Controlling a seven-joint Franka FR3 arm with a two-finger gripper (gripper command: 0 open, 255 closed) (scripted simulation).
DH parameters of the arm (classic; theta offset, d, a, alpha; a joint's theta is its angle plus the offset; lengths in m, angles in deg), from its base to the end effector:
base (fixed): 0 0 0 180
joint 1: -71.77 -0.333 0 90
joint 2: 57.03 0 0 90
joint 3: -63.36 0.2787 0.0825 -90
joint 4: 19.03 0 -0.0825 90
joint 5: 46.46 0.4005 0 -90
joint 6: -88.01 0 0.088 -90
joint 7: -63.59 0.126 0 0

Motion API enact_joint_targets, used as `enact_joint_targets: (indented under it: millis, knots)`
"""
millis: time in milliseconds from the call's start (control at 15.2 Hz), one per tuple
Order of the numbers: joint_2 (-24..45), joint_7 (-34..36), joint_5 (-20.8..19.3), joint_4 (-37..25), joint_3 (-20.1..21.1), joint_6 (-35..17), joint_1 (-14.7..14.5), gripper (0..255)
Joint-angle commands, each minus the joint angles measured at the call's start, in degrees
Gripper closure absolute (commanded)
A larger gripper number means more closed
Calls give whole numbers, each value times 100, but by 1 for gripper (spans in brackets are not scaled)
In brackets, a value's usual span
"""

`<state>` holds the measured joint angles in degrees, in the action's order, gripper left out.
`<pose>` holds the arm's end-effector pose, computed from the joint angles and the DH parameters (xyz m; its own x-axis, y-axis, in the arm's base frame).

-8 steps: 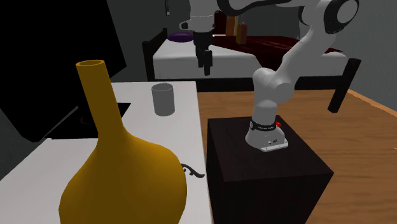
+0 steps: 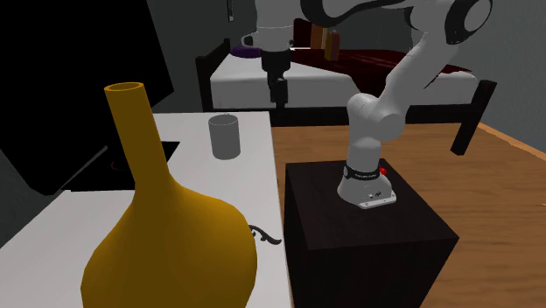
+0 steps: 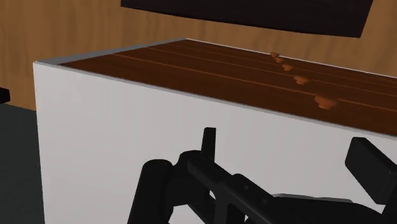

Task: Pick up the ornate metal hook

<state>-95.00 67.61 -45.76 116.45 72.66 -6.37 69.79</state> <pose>0.3755 0.0800 0.4989 0.9948 0.0857 -0.0543 0.0904 -0.9917 0.0914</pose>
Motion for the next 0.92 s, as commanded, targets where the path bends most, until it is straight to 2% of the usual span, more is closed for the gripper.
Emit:
enact_joint_targets:
  millis: [0, 462, 858]
  knots:
    - [190, 453, 162, -61, 283, -144, -43, 0]
    - [1176, 1924, 419, -735, 1199, -525, -54, 0]
    - [2319, 3264, 225, -1640, 1938, -765, 11, 0]
